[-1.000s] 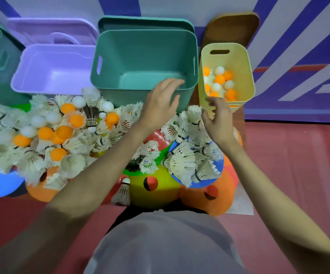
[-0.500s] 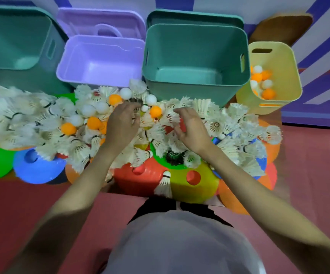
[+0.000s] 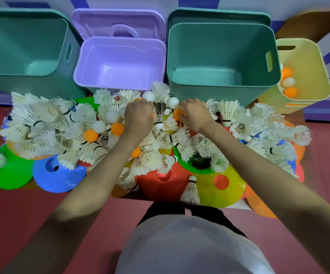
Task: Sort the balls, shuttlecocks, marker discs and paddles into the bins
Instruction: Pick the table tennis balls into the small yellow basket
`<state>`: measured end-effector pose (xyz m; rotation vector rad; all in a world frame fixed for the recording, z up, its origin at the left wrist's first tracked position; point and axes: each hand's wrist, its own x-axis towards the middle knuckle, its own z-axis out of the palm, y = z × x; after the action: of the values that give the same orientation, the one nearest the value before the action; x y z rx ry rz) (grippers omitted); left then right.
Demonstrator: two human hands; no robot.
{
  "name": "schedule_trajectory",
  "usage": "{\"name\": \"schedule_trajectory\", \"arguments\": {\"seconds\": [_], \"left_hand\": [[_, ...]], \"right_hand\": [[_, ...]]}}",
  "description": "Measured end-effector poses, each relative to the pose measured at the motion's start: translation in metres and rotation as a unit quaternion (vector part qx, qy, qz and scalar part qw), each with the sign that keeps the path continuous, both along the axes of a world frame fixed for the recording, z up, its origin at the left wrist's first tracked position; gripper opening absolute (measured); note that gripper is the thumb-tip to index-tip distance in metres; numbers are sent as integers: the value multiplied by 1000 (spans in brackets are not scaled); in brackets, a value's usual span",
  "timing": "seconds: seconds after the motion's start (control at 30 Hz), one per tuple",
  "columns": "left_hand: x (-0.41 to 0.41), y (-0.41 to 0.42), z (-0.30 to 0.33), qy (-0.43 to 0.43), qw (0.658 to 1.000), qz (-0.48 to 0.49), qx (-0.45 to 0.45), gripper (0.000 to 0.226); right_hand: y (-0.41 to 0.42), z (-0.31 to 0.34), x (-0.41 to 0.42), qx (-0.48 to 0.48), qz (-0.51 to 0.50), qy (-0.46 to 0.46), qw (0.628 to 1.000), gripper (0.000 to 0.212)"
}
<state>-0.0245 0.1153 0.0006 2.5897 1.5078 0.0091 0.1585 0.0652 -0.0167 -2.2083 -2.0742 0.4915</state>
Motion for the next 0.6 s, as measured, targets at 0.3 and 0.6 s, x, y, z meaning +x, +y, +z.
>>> {"name": "schedule_trajectory", "arguments": {"seconds": [0.3,0.6], "left_hand": [[11,0,15,142,990,-20,-1,26],[10,0,19,-49,999,15,14,37]], "right_hand": [[14,-7,-9,-37,-14,-13,999,18],[-2,4,9,51,-34,64,996,23]]}}
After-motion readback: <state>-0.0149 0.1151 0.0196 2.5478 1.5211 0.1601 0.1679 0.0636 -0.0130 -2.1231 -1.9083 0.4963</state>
